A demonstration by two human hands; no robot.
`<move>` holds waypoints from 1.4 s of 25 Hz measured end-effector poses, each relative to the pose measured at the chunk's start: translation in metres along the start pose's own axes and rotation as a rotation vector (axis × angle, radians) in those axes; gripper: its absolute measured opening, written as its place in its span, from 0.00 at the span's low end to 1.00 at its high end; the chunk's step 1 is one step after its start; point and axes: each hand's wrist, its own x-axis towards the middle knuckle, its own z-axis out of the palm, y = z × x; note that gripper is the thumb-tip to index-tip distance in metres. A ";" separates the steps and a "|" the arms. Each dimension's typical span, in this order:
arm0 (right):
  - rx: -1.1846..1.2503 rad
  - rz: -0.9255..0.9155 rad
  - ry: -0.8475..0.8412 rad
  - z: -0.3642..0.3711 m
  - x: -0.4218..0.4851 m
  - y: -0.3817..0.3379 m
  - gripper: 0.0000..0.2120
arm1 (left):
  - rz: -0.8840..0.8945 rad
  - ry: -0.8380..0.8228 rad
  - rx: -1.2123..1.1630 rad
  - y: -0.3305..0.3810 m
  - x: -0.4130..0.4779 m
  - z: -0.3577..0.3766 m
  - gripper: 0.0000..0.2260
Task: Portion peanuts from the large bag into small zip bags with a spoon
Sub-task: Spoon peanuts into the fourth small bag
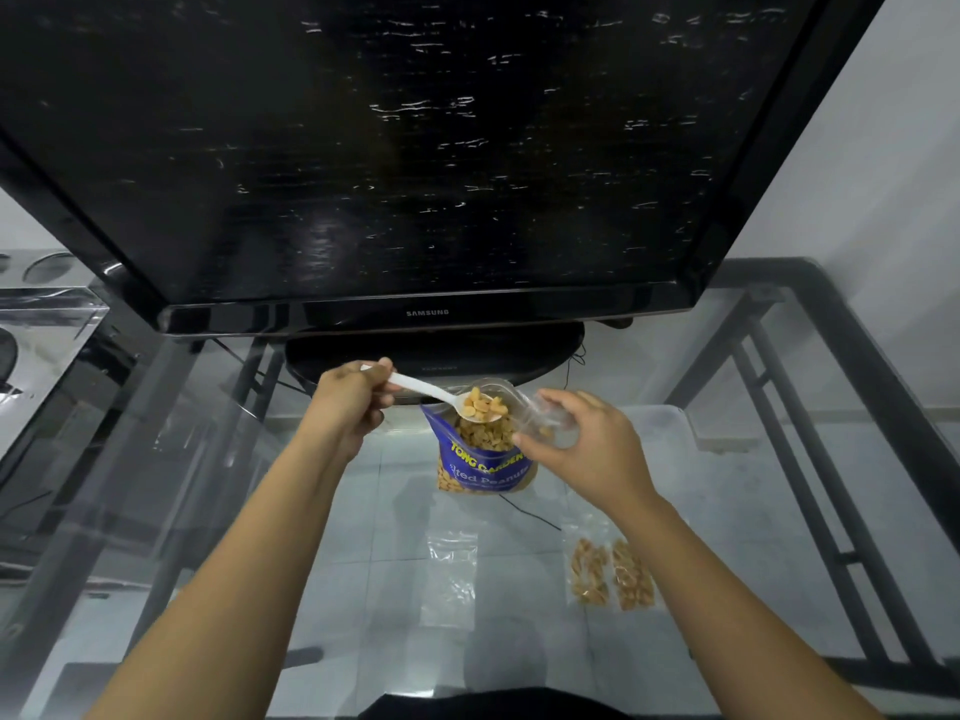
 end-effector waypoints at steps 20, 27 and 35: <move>0.487 0.138 0.172 0.018 -0.007 -0.022 0.15 | 0.997 0.164 0.629 0.083 -0.087 0.011 0.07; 0.620 0.282 0.199 0.004 -0.027 -0.017 0.16 | 0.479 0.016 0.709 -0.013 -0.051 0.030 0.19; 0.619 0.316 0.183 0.005 -0.065 0.002 0.17 | 0.514 -0.276 0.441 -0.098 -0.119 0.034 0.06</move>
